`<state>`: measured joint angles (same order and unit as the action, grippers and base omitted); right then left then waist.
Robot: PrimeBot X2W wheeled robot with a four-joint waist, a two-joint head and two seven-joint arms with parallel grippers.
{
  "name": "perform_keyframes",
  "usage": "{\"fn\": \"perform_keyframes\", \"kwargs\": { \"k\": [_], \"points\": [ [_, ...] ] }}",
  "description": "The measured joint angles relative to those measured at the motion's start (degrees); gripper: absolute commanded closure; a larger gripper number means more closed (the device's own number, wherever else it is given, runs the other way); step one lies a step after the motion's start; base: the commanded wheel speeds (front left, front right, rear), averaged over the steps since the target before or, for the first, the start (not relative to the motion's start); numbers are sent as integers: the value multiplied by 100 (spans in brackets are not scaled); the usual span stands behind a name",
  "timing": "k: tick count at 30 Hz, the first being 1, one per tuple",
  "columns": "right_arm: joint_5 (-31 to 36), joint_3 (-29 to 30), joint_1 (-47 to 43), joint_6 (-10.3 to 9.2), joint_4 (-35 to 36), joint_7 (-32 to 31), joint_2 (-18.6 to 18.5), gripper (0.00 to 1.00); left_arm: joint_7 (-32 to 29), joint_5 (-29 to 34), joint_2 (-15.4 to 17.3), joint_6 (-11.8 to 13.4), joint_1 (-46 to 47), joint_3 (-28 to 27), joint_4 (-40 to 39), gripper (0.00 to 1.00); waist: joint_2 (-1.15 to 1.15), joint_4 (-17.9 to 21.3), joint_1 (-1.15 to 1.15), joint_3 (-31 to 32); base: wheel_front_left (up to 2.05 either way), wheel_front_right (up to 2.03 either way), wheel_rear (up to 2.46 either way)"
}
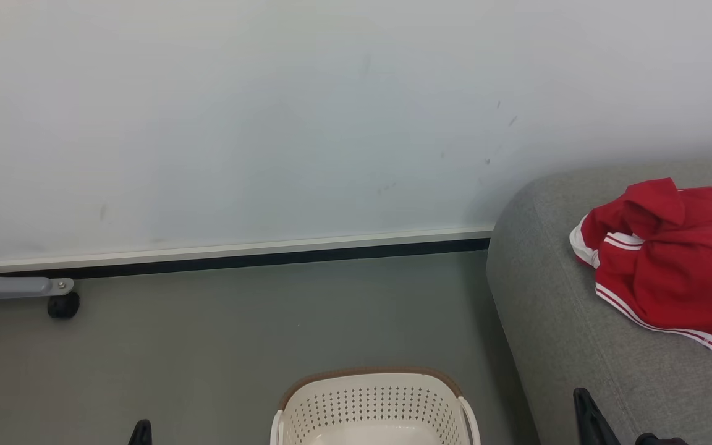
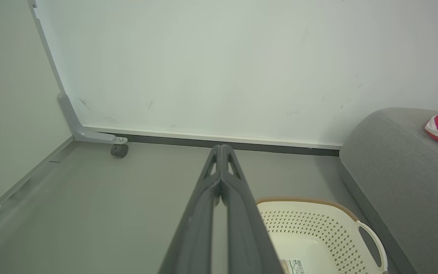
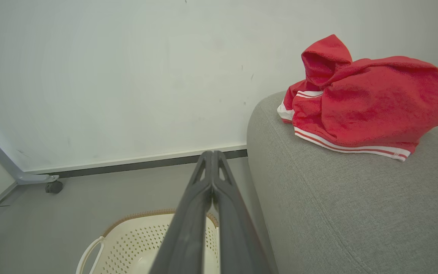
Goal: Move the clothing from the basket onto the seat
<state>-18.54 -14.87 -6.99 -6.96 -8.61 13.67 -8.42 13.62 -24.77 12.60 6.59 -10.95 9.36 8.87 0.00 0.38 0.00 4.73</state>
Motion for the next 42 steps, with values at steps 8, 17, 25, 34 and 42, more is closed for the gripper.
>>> {"fn": "perform_keyframes", "kwargs": {
  "k": [8, 17, 25, 34, 42],
  "points": [
    [-470, 172, 59, 96, -65, -135, 37, 100, -153, -450, -59, -63, 34, -115, 49, 100, 0, -3, 0, -45, 0, 0, 0],
    [-1146, 360, 129, 212, -130, -312, 96, 100, -346, -1040, -148, -204, 160, -236, 121, 100, 0, -6, 0, -84, 0, 0, 0],
    [-1615, 509, 196, 296, -181, -472, 133, 100, -478, -1471, -208, -263, 265, -335, 169, 100, 0, -8, 0, -114, 0, 0, 0],
    [-2234, 698, 306, 397, -256, -641, 186, 100, -648, -1986, -294, -365, 386, -458, 227, 100, 0, -11, 0, -153, 0, 0, 0],
    [-2776, 865, 420, 504, -307, -805, 220, 100, -800, -2518, -368, -487, 504, -557, 294, 100, 0, -14, 0, -188, 0, 0, 0]
  ]
}}
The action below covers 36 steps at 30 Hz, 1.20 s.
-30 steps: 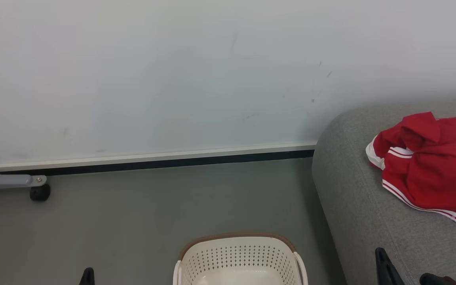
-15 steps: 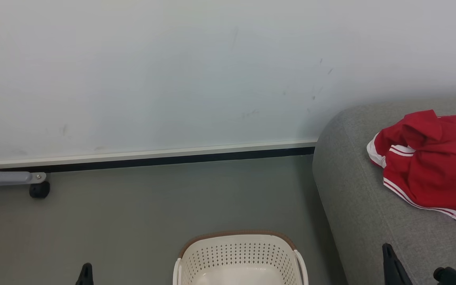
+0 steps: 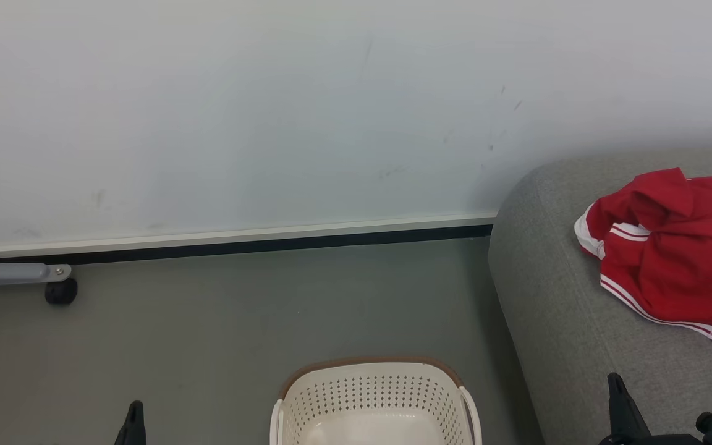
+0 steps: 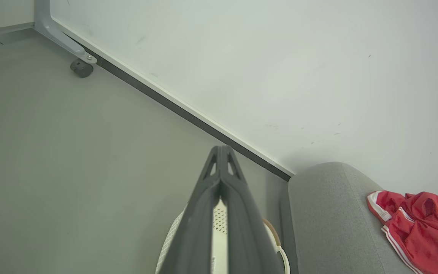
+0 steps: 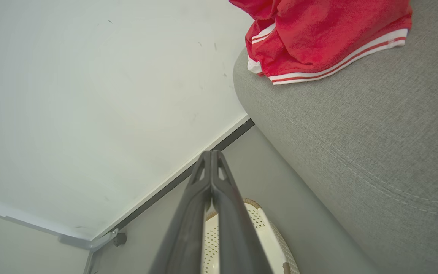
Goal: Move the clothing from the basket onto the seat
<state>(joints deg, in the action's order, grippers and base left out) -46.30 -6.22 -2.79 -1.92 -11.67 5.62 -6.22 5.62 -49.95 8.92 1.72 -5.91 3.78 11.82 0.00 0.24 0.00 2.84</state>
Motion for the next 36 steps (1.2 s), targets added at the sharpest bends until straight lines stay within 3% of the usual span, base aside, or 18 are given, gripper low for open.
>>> {"fn": "perform_keyframes", "kwargs": {
  "k": [36],
  "points": [
    [-2440, 756, 386, 468, -308, -664, 199, 100, -657, -2226, -346, -478, 536, -493, 279, 100, 0, -13, 0, -161, 0, 0, 0]
  ]
}}
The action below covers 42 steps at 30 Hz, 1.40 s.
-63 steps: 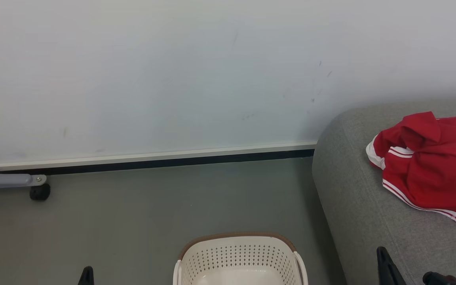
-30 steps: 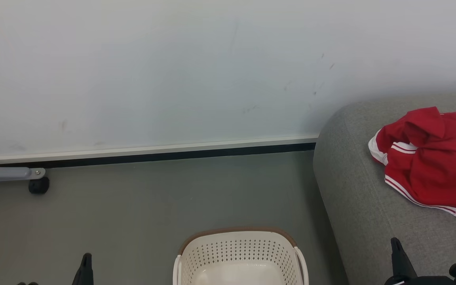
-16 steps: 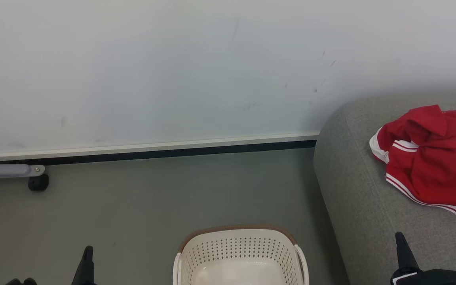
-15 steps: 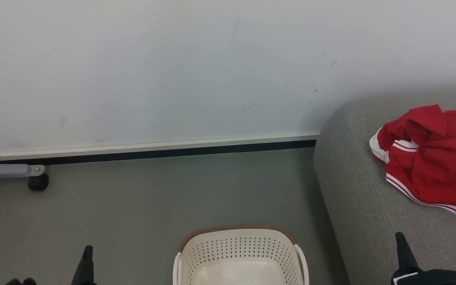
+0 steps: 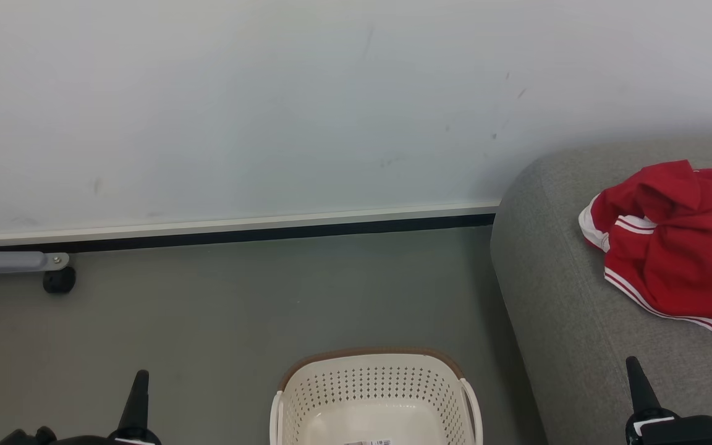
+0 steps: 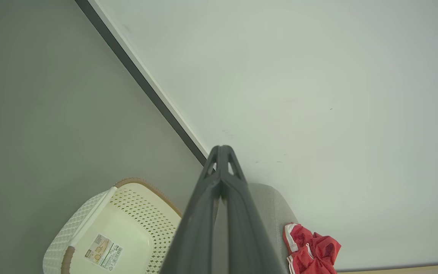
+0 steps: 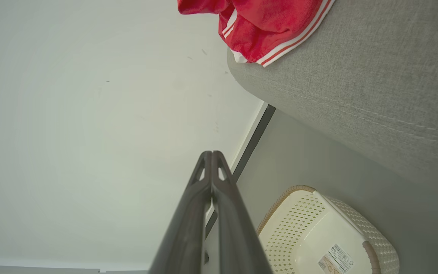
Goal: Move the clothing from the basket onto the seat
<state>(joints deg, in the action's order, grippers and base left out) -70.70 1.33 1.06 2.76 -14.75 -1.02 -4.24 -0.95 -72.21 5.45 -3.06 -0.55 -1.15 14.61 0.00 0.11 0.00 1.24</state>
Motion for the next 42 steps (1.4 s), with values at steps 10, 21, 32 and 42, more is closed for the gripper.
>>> {"fn": "perform_keyframes", "kwargs": {
  "k": [10, 21, 32, 42],
  "points": [
    [-665, 201, 110, 131, -66, -165, 62, 100, -181, -627, -91, -105, 165, -134, 67, 100, 0, -3, 0, -43, 0, 0, 0],
    [-1390, 422, 239, 280, -157, -355, 116, 100, -370, -1302, -198, -256, 320, -268, 154, 100, 0, -7, 0, -91, 0, 0, 0],
    [-2059, 623, 361, 390, -234, -544, 164, 100, -552, -1864, -291, -374, 492, -400, 222, 100, 0, -10, 0, -134, 0, 0, 0],
    [-2072, 633, 419, 413, -237, -547, 168, 100, -553, -1944, -300, -401, 511, -409, 230, 100, 0, -11, 0, -134, 0, 0, 0]
  ]
}}
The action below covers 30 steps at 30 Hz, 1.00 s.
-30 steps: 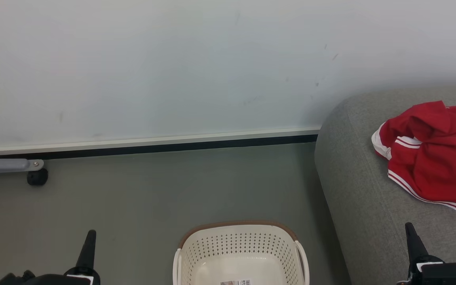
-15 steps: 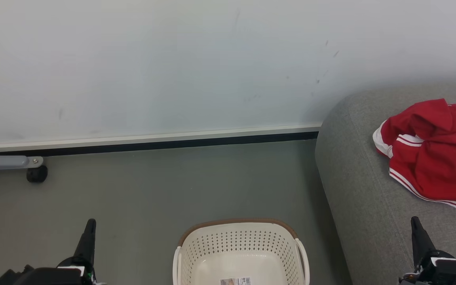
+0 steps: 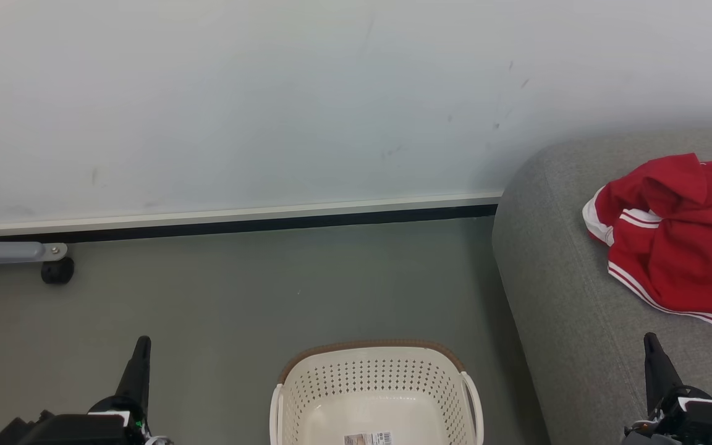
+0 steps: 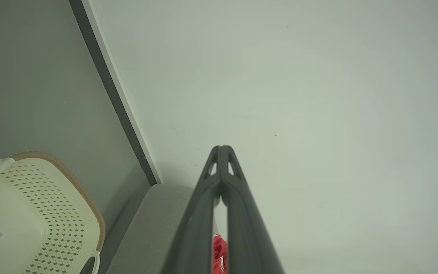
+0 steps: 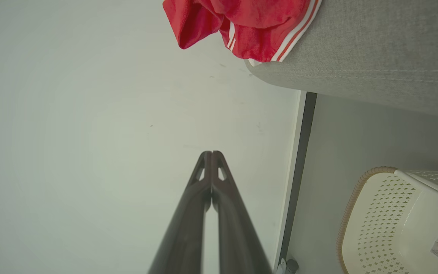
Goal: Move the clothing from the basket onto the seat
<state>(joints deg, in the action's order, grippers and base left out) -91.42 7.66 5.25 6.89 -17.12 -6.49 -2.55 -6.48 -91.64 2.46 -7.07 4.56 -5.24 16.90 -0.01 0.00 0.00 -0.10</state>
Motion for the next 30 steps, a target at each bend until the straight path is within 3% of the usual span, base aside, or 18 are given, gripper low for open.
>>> {"fn": "perform_keyframes", "kwargs": {
  "k": [30],
  "points": [
    [0, 0, 0, 0, 0, 0, 2, 100, 1, -7, -1, 0, 0, 0, 4, 100, 0, 0, -1, 1, 0, 0, 0]
  ]
}}
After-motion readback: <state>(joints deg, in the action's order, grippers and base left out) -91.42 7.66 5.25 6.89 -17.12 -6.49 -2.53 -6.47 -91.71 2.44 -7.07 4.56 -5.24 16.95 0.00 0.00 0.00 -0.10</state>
